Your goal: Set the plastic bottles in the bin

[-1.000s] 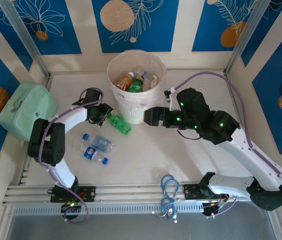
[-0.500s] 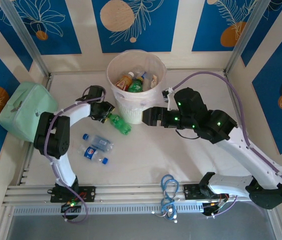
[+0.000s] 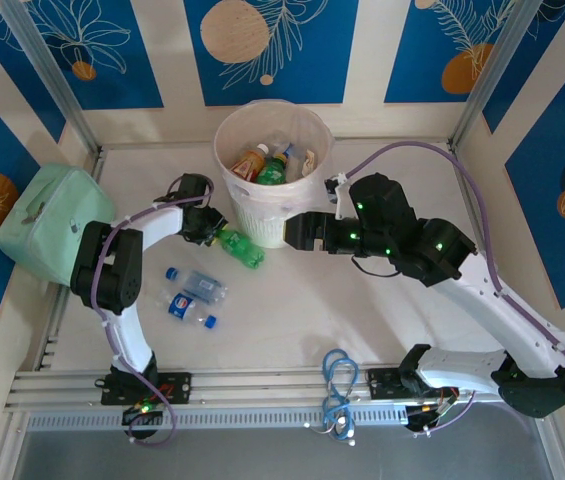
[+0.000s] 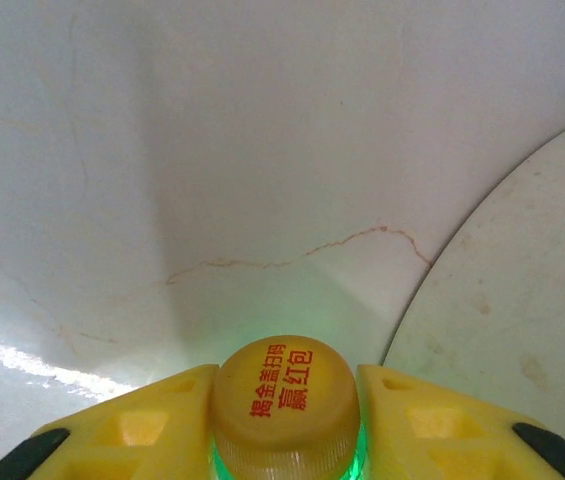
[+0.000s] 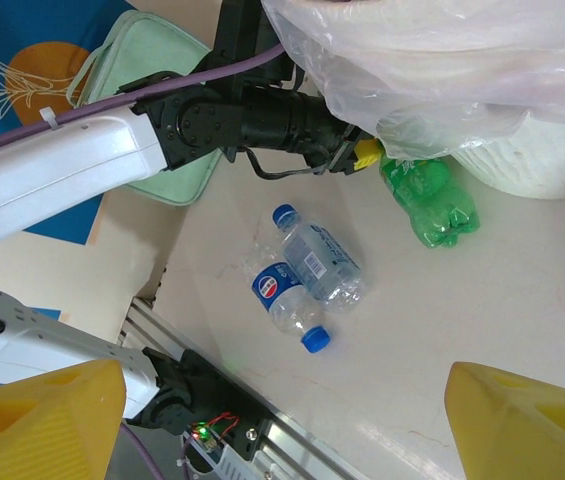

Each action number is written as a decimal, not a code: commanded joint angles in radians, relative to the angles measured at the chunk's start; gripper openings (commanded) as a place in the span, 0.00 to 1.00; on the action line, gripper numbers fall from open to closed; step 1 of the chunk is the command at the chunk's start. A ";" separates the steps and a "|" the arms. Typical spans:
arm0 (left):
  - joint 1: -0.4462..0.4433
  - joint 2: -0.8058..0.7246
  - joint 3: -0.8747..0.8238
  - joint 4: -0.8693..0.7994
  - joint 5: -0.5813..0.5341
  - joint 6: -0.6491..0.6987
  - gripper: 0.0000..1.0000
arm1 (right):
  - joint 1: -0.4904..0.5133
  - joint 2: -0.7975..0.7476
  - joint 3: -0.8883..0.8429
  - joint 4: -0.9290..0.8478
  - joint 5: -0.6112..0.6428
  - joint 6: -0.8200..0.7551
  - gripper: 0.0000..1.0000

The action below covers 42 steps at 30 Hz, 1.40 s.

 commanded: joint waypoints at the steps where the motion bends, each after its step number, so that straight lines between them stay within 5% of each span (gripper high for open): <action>1: 0.008 -0.032 -0.007 -0.016 0.012 0.027 0.31 | -0.001 -0.007 0.031 0.000 0.008 0.001 0.83; 14: 0.016 -0.164 -0.055 -0.034 -0.012 0.049 0.22 | -0.018 -0.015 0.022 0.009 -0.012 0.009 0.83; 24: 0.092 -0.494 -0.202 0.068 0.031 0.022 0.20 | -0.089 0.000 0.029 0.051 -0.147 0.045 0.85; 32: 0.150 -0.700 -0.273 0.470 0.178 -0.153 0.16 | -0.170 0.035 0.055 0.132 -0.355 0.104 0.95; 42: 0.143 -0.571 -0.016 0.961 0.293 -0.468 0.10 | -0.297 0.162 0.206 0.223 -0.619 0.189 0.98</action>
